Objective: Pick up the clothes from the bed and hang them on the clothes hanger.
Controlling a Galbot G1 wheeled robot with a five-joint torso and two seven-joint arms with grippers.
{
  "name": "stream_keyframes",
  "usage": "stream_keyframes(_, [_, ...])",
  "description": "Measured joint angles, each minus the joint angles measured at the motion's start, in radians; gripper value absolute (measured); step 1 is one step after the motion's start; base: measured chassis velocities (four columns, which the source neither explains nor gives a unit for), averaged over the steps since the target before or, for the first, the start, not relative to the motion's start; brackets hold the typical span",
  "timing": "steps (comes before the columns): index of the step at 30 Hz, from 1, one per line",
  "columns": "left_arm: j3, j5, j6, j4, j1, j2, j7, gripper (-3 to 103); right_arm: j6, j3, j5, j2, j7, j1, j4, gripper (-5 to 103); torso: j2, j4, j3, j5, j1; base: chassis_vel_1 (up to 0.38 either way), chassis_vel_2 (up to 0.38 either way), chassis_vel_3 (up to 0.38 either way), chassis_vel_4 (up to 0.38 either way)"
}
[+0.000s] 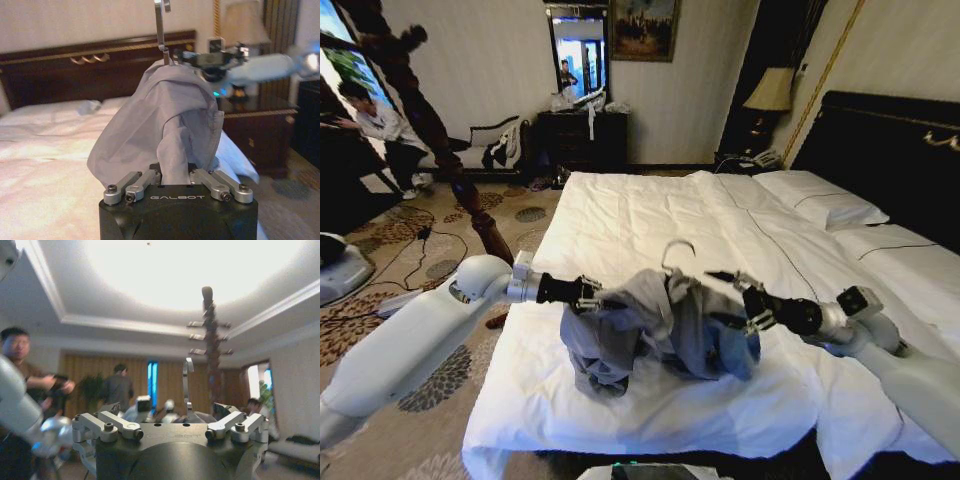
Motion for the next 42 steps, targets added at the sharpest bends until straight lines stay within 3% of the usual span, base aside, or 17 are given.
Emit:
stream_keyframes(4, [-0.033, -0.051, -0.001, 0.029, -0.001, -0.004, -0.047, 19, 0.014, 0.009, 0.016, 0.018, 0.028, 0.003, 0.009, 100, 0.000, 0.0001, 0.000, 0.0000, 0.000, 0.000, 0.000, 0.000, 0.000])
stream_keyframes(8, [-0.061, -0.180, 0.001, 0.073, -0.041, 0.004, -0.161, 19, 0.021, 0.020, 0.012, 0.041, 0.044, 0.002, 0.019, 100, 0.000, 0.0000, 0.000, -0.0001, 0.000, 0.000, 0.000, 0.000, 0.000])
stream_keyframes(11, [-0.069, -0.222, 0.001, 0.089, -0.064, 0.012, -0.195, 19, 0.024, 0.022, 0.006, 0.044, 0.044, 0.000, 0.019, 100, 0.000, -0.0001, 0.000, 0.0000, 0.000, 0.000, 0.000, 0.000, 0.000])
stream_keyframes(12, [-0.079, -0.270, 0.002, 0.113, -0.095, 0.027, -0.226, 19, 0.025, 0.023, -0.002, 0.047, 0.044, -0.002, 0.020, 100, 0.000, -0.0001, 0.000, 0.0000, 0.000, 0.000, 0.000, 0.000, 0.000])
stream_keyframes(18, [-0.095, -0.386, -0.011, 0.193, -0.198, 0.077, -0.282, 19, 0.026, 0.024, -0.027, 0.058, 0.041, -0.006, 0.030, 100, 0.000, 0.0004, 0.000, 0.0000, 0.000, 0.000, 0.000, 0.000, 0.000])
stream_keyframes(22, [-0.094, -0.422, -0.037, 0.245, -0.259, 0.085, -0.329, 19, 0.027, 0.026, -0.044, 0.063, 0.037, -0.012, 0.034, 100, 0.000, -0.0001, 0.000, 0.0000, 0.000, 0.000, 0.000, 0.000, 0.000])
stream_keyframes(28, [-0.071, -0.444, -0.037, 0.336, -0.359, 0.118, -0.347, 19, 0.029, 0.027, -0.061, 0.066, 0.022, -0.014, 0.039, 100, 0.000, -0.0001, 0.000, -0.0002, 0.000, 0.000, 0.000, 0.000, 0.000])
stream_keyframes(34, [-0.021, -0.442, 0.012, 0.452, -0.479, 0.162, -0.344, 19, 0.032, 0.021, -0.079, 0.069, 0.001, -0.013, 0.029, 100, 0.000, 0.0005, 0.000, -0.0002, 0.000, 0.000, 0.000, 0.000, 0.000])
stream_keyframes(42, [0.073, -0.479, 0.063, 0.623, -0.649, 0.140, -0.416, 19, 0.033, 0.020, -0.093, 0.077, -0.015, -0.008, 0.024, 100, 0.000, 0.0000, 0.000, -0.0001, 0.000, 0.000, 0.000, 0.000, 0.000])
